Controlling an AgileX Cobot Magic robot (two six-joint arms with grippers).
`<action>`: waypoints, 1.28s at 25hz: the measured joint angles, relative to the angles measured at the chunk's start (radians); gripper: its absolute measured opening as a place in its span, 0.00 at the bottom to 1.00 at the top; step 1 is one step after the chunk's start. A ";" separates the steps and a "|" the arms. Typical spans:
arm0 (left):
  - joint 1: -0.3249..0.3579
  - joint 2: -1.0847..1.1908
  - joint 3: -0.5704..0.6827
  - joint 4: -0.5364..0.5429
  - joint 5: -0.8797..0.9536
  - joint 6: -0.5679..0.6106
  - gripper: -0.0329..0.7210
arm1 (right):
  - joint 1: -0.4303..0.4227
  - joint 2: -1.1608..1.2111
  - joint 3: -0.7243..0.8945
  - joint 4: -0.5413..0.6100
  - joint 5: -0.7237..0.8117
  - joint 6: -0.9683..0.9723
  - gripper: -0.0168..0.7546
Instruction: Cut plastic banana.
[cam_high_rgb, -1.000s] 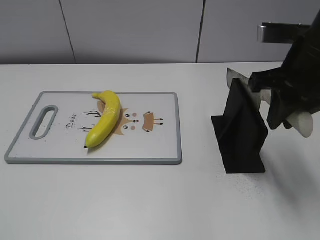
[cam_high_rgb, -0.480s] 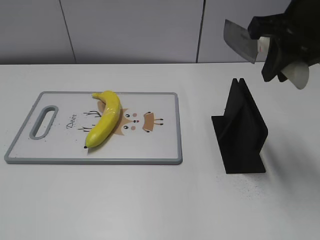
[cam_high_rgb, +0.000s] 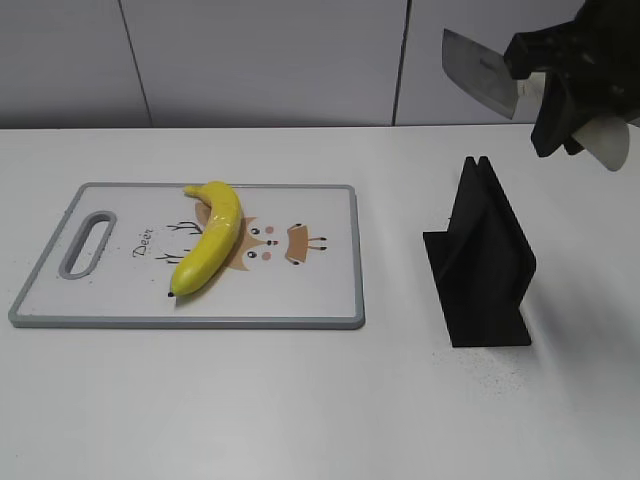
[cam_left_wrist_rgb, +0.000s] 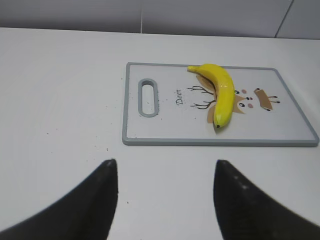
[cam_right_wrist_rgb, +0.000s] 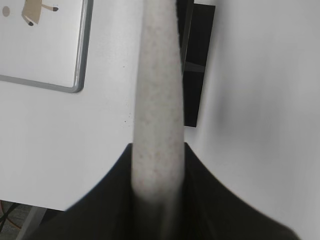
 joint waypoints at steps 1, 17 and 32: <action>0.000 0.000 0.000 0.000 -0.002 0.000 0.82 | 0.000 0.000 0.000 0.000 0.000 -0.001 0.26; 0.000 0.217 -0.116 -0.001 -0.031 0.106 0.73 | 0.000 0.007 -0.204 0.040 0.006 -0.275 0.26; -0.128 0.899 -0.560 0.024 -0.140 0.380 0.76 | 0.000 0.169 -0.315 0.046 0.006 -0.414 0.26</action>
